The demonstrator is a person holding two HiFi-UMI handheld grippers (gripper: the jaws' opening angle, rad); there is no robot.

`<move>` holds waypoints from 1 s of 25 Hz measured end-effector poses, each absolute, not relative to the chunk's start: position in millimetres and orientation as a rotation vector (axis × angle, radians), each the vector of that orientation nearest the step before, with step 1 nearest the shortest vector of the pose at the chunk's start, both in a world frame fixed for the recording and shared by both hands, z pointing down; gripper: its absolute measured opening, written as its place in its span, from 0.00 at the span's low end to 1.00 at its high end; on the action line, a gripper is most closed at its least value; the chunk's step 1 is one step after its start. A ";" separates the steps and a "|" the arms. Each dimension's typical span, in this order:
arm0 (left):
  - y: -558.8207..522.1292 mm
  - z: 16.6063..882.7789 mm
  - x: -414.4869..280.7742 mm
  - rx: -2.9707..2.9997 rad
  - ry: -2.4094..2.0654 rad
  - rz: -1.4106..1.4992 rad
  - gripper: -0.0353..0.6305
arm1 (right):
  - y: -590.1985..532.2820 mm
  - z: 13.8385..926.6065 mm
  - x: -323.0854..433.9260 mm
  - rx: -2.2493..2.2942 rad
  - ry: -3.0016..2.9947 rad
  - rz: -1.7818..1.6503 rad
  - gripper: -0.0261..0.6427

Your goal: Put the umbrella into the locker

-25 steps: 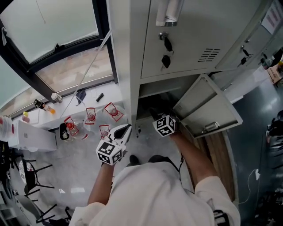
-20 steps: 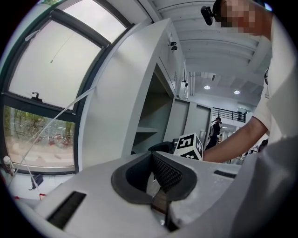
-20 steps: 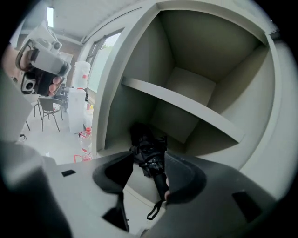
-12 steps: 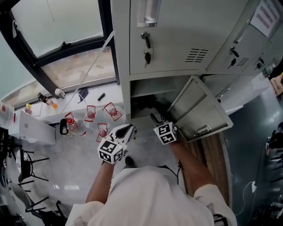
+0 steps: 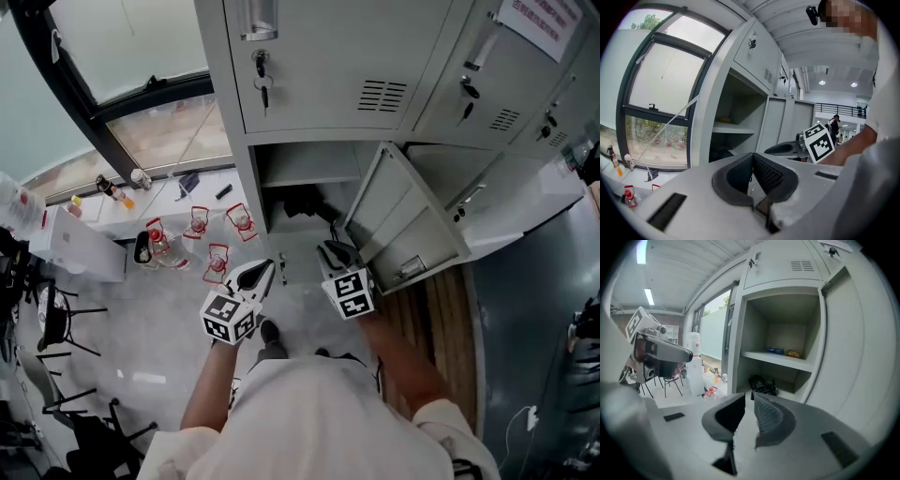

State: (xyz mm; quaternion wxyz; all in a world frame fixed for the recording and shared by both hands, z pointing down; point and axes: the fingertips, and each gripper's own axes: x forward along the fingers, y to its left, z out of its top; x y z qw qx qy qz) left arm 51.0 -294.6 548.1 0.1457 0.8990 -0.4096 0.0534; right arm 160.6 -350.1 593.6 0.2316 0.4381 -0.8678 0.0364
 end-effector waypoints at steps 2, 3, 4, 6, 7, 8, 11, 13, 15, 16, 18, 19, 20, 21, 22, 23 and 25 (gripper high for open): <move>-280.9 546.9 58.6 2.574 -1.206 0.154 0.06 | -338.7 592.4 167.7 1.197 -2.410 0.108 0.13; -273.7 546.0 62.7 2.567 -1.220 0.151 0.06 | -333.2 592.5 171.6 1.192 -2.421 0.118 0.13; -266.3 545.1 67.1 2.561 -1.233 0.147 0.06 | -327.7 593.0 175.7 1.185 -2.431 0.135 0.12; -251.0 543.8 75.7 2.551 -1.258 0.144 0.06 | -316.1 592.2 183.0 1.168 -2.455 0.180 0.12; -243.3 544.0 79.1 2.545 -1.270 0.147 0.06 | -310.2 589.3 185.5 1.160 -2.472 0.199 0.11; -235.9 544.8 81.6 2.538 -1.282 0.154 0.06 | -304.6 585.4 187.3 1.153 -2.490 0.210 0.11; -216.5 547.2 84.4 2.512 -1.332 0.181 0.06 | -290.0 575.3 191.8 1.130 -2.538 0.215 0.08; -205.6 546.2 85.6 2.496 -1.364 0.185 0.06 | -282.5 571.0 195.8 1.122 -2.565 0.219 0.06; -195.3 543.6 87.5 2.485 -1.384 0.177 0.06 | -276.5 568.2 199.9 1.124 -2.581 0.231 0.05; -190.6 542.5 88.3 2.481 -1.389 0.174 0.06 | -274.0 567.2 201.4 1.127 -2.588 0.243 0.05; -183.4 541.2 88.6 2.475 -1.396 0.169 0.06 | -270.3 565.2 202.9 1.134 -2.605 0.269 0.05; -181.0 540.9 88.0 2.474 -1.398 0.167 0.06 | -268.8 563.6 203.0 1.137 -2.614 0.281 0.05; -179.4 540.4 86.9 2.473 -1.400 0.163 0.06 | -267.2 561.4 202.9 1.140 -2.625 0.291 0.05; -178.6 539.5 85.4 2.472 -1.401 0.157 0.06 | -265.4 558.6 202.5 1.142 -2.635 0.300 0.05; -178.3 538.3 83.8 2.472 -1.401 0.149 0.06 | -263.5 555.4 201.9 1.143 -2.645 0.306 0.05; -178.6 536.8 82.2 2.474 -1.398 0.140 0.06 | -261.6 552.0 201.1 1.143 -2.653 0.307 0.05; -180.1 532.9 79.2 2.483 -1.388 0.123 0.06 | -258.9 544.3 199.2 1.147 -2.664 0.297 0.05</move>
